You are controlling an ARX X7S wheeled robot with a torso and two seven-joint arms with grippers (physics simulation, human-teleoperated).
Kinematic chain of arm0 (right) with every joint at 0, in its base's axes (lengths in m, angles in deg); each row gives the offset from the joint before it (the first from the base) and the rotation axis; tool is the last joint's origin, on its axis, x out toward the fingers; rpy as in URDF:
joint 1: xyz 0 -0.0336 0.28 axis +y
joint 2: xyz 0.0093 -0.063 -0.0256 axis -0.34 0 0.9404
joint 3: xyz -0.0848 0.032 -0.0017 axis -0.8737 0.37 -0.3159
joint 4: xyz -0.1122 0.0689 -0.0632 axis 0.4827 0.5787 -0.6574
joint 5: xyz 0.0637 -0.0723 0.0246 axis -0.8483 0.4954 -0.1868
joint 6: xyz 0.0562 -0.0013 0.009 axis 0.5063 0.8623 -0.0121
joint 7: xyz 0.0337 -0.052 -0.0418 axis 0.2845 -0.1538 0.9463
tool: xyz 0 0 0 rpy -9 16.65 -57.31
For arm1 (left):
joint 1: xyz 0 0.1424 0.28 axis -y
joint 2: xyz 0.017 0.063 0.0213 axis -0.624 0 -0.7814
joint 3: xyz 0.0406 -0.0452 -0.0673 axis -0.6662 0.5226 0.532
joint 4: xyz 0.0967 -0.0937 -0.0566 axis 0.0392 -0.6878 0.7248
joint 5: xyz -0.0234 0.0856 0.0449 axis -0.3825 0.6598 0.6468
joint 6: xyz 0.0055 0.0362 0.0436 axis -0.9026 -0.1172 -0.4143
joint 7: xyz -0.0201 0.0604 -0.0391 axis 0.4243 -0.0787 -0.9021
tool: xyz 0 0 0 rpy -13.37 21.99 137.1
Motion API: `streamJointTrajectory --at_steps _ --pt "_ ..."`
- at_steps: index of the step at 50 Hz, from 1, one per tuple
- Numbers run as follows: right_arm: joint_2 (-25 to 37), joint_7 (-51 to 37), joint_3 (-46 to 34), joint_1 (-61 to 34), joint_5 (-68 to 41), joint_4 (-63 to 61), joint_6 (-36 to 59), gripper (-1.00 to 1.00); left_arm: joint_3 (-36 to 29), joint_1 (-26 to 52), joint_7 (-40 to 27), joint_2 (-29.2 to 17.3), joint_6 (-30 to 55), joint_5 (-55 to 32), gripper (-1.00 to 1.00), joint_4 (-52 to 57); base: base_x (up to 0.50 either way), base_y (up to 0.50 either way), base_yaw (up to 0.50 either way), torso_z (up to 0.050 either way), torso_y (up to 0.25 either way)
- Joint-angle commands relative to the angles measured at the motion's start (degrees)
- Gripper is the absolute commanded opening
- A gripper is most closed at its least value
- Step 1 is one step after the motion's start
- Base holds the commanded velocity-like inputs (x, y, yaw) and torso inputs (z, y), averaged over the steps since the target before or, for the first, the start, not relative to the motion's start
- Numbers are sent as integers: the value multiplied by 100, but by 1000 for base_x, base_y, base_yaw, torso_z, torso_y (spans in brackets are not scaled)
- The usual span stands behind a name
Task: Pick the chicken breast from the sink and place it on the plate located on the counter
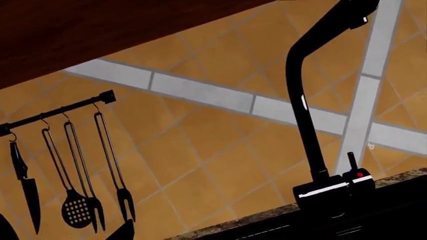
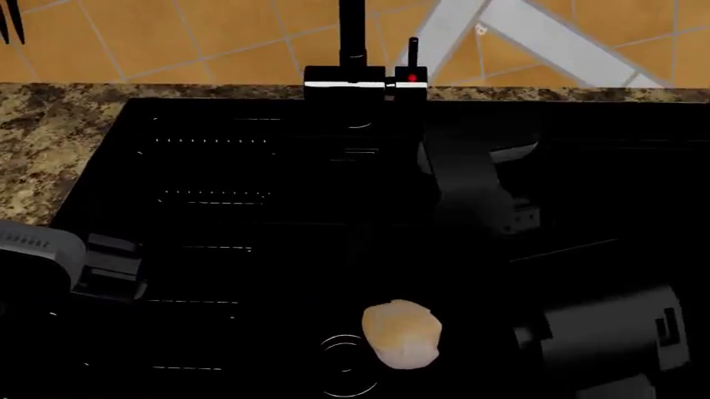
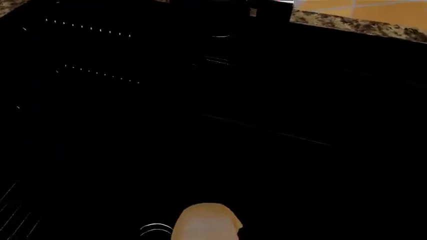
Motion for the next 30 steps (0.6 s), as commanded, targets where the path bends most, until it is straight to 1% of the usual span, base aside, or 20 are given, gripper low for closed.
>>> streamJointTrajectory --at_steps 1,16,25,30 --pt "-49 253 -350 -65 143 1220 -689 100 11 -72 -18 -3 -335 -74 100 -376 0 0 0 0 0" --pt "-243 605 -804 -304 451 2838 -1807 100 -2 -83 -41 -8 -747 -155 100 -908 0 0 0 0 0" --pt "-316 743 -915 -281 441 3168 -1960 100 3 -105 -58 -29 -771 -182 100 -904 0 0 0 0 0" --pt "-386 859 -1014 -310 492 3591 -2220 100 29 -126 -63 -44 -777 -207 100 -893 0 0 0 0 0"
